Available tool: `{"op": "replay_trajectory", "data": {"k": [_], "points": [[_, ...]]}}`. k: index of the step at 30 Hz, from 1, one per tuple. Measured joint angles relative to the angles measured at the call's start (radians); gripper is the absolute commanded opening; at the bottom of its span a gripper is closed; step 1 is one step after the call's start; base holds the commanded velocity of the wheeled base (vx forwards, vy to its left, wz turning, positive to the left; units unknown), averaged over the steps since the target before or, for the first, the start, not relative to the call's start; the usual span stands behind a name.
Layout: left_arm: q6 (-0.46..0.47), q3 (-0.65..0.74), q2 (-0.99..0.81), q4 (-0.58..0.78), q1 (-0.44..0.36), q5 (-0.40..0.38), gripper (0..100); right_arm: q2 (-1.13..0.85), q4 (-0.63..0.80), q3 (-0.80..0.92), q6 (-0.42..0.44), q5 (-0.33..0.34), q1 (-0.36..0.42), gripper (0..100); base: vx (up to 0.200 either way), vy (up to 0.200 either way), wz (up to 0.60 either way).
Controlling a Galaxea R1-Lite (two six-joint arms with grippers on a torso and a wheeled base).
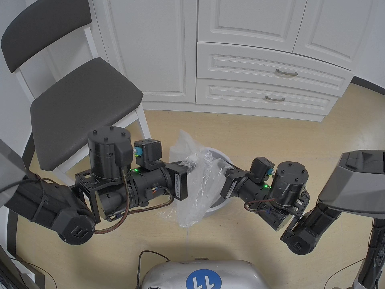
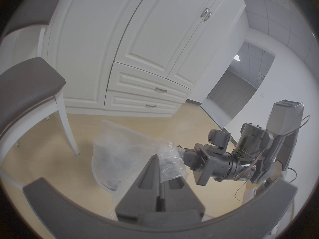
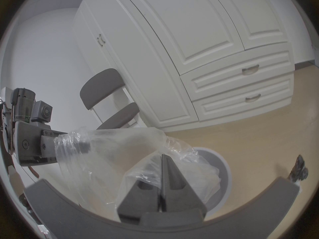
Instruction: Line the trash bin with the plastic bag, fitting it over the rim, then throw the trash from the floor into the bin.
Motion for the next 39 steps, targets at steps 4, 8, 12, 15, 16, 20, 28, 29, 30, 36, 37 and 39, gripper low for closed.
{"op": "replay_trajectory", "data": {"k": [4, 8, 12, 15, 16, 20, 28, 29, 30, 36, 37, 39], "points": [[0.000, 0.000, 0.026, 0.000, -0.014, 0.000, 0, 0.047, -0.001, -0.010, 0.016, 0.012, -0.011, 0, 0.000, 0.000, 0.00], [-0.003, -0.008, 0.066, -0.013, -0.026, 0.000, 0, 0.084, -0.001, -0.029, 0.018, 0.018, -0.036, 0, 0.000, 0.000, 0.00], [-0.054, -0.029, 0.114, -0.054, -0.034, 0.001, 0, 0.114, -0.001, -0.041, 0.020, 0.058, -0.074, 0, 0.000, 0.000, 0.00], [-0.102, -0.048, 0.151, -0.087, -0.042, 0.001, 0, 0.135, -0.001, -0.051, 0.026, 0.083, -0.106, 0, 0.000, 0.000, 0.00], [-0.113, -0.054, 0.162, -0.097, -0.043, 0.001, 0, 0.141, -0.002, -0.054, 0.028, 0.087, -0.114, 0, 0.000, 0.000, 0.00], [-0.167, -0.084, 0.229, -0.178, -0.047, 0.007, 0, 0.164, -0.001, -0.064, 0.033, 0.111, -0.154, 0, 0.000, 0.000, 0.00], [-0.200, -0.118, 0.320, -0.240, -0.040, 0.015, 0, 0.177, -0.001, -0.064, 0.035, 0.145, -0.201, 0, 0.000, 0.000, 0.00], [-0.211, -0.124, 0.332, -0.253, -0.037, 0.015, 0, 0.178, -0.001, -0.065, 0.035, 0.146, -0.205, 0, 0.000, 0.000, 0.00], [-0.225, -0.130, 0.345, -0.271, -0.033, 0.015, 0, 0.179, -0.002, -0.066, 0.035, 0.149, -0.211, 0, 0.000, 0.000, 0.00], [-0.256, -0.163, 0.418, -0.326, -0.007, 0.015, 0, 0.184, -0.001, -0.071, 0.036, 0.159, -0.226, 0, 0.000, 0.000, 0.00], [-0.257, -0.167, 0.430, -0.328, -0.003, 0.015, 0, 0.187, -0.002, -0.072, 0.036, 0.160, -0.226, 0, 0.000, 0.000, 0.00], [-0.260, -0.176, 0.450, -0.332, 0.006, 0.015, 0, 0.194, -0.001, -0.076, 0.037, 0.161, -0.225, 0, 0.000, 0.000, 0.00]]}}
